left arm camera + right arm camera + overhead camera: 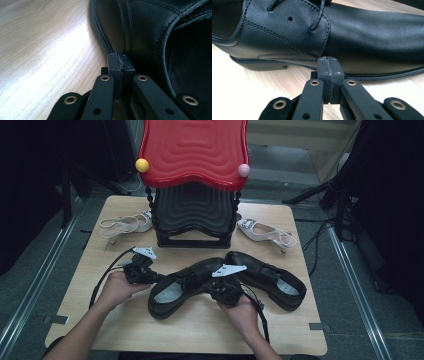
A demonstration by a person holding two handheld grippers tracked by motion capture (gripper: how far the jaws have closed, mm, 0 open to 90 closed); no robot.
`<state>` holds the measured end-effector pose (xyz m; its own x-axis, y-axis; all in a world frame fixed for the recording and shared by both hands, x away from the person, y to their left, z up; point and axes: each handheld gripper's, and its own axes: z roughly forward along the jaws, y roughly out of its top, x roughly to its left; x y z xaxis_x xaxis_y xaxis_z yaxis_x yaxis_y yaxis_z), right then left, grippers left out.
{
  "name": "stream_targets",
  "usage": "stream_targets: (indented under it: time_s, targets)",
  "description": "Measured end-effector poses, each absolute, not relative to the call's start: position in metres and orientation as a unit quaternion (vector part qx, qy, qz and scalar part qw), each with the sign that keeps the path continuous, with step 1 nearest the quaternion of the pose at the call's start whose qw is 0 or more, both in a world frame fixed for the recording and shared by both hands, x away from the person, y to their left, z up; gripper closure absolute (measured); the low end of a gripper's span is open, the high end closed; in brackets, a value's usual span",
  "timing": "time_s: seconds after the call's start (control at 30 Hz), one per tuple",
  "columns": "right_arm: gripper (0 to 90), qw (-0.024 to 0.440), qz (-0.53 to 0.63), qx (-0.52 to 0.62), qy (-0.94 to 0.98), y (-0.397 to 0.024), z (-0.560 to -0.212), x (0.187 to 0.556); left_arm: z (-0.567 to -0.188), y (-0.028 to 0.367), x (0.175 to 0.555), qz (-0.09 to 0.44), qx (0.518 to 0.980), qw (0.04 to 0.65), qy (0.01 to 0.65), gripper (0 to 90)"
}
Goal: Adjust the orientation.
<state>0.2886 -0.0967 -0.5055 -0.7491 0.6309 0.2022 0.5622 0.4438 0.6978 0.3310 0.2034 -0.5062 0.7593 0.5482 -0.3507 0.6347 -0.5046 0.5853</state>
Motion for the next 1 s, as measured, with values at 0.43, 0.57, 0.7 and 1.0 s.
stream_targets:
  time_s: [0.43,0.57,0.7,1.0]
  targets:
    - [90.0,0.048,0.389,0.355,0.849,-0.102,-0.504,0.292,-0.504,0.195,0.322,-0.056,0.858,0.376,0.346,90.0]
    - [90.0,0.054,0.387,0.346,0.853,-0.101,-0.504,0.293,-0.505,0.195,0.321,-0.053,0.856,0.381,0.345,90.0]
    - [90.0,0.052,0.388,0.347,0.852,-0.101,-0.505,0.295,-0.504,0.193,0.319,-0.047,0.857,0.379,0.347,90.0]
    - [90.0,0.05,0.38,0.392,0.836,-0.11,-0.503,0.306,-0.508,0.176,0.312,-0.064,0.855,0.383,0.344,90.0]
